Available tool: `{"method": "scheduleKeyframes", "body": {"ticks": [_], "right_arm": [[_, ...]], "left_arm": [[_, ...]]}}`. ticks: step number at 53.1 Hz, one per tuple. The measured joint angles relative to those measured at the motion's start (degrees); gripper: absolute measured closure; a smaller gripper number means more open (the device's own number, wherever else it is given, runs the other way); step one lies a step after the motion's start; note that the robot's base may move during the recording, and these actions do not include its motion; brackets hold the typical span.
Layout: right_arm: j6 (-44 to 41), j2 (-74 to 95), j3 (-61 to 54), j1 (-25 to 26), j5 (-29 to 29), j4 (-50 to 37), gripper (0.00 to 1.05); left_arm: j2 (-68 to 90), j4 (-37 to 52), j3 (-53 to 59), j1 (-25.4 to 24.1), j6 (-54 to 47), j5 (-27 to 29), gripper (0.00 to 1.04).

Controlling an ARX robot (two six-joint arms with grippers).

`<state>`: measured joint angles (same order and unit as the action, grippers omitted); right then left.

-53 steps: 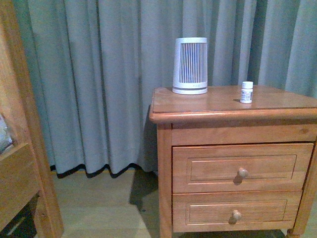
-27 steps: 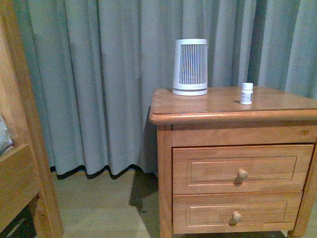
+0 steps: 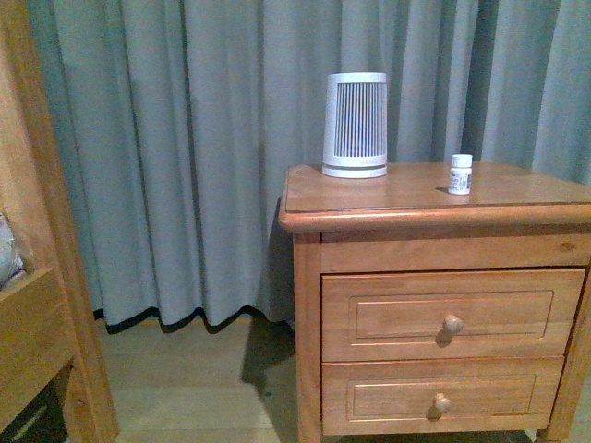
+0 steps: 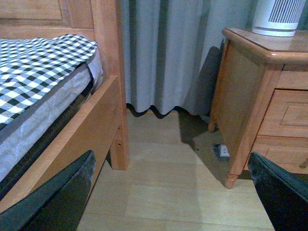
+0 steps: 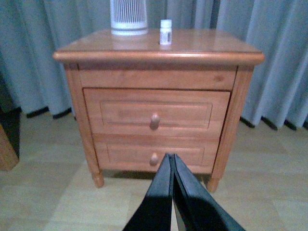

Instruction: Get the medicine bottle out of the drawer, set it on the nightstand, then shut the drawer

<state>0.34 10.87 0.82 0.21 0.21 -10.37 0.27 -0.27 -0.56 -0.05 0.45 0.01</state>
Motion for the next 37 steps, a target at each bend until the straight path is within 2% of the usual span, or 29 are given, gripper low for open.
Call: {"method": "scheduleKeyframes", "body": {"ticks": [3, 7, 13, 37], "right_arm": [[0.0, -1.2, 0.0, 0.0, -0.1, 0.9, 1.02], [0.0, -7.5, 0.0, 0.0, -0.1, 8.7, 1.02], [0.0, -10.3, 0.0, 0.0, -0.1, 10.1, 1.02], [-0.1, -10.5, 0.0, 0.0, 0.0, 10.3, 0.19]], "left_arm": [[0.0, 0.0, 0.0, 0.0, 0.0, 0.0, 0.07], [0.0, 0.0, 0.0, 0.0, 0.0, 0.0, 0.07], [0.0, 0.0, 0.0, 0.0, 0.0, 0.0, 0.07], [0.0, 0.0, 0.0, 0.0, 0.0, 0.0, 0.07]]}}
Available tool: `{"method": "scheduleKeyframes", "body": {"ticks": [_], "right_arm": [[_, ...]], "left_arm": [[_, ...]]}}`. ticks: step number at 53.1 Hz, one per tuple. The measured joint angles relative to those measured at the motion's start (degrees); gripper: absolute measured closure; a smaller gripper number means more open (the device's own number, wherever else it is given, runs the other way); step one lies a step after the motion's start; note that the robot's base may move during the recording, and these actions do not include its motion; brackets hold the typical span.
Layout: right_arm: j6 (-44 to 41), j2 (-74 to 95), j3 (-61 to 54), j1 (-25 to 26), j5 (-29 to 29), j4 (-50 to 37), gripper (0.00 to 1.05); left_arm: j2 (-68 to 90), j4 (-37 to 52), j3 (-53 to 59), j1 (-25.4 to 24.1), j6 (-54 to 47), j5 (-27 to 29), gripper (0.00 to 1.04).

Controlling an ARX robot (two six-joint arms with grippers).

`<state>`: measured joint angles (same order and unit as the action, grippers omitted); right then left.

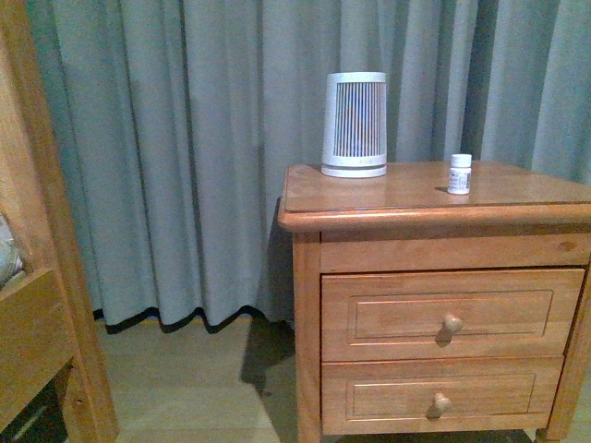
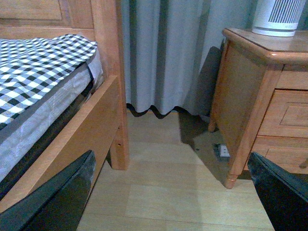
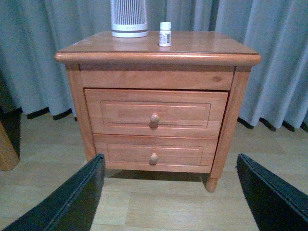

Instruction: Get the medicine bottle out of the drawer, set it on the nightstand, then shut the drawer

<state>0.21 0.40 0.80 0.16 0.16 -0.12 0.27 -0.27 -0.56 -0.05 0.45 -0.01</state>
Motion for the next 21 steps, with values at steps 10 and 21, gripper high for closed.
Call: {"method": "scheduleKeyframes", "body": {"ticks": [10, 21], "right_arm": [[0.0, 0.0, 0.0, 0.0, 0.0, 0.0, 0.07], [0.0, 0.0, 0.0, 0.0, 0.0, 0.0, 0.07]], "left_arm": [[0.0, 0.0, 0.0, 0.0, 0.0, 0.0, 0.07], [0.0, 0.0, 0.0, 0.0, 0.0, 0.0, 0.07]]}}
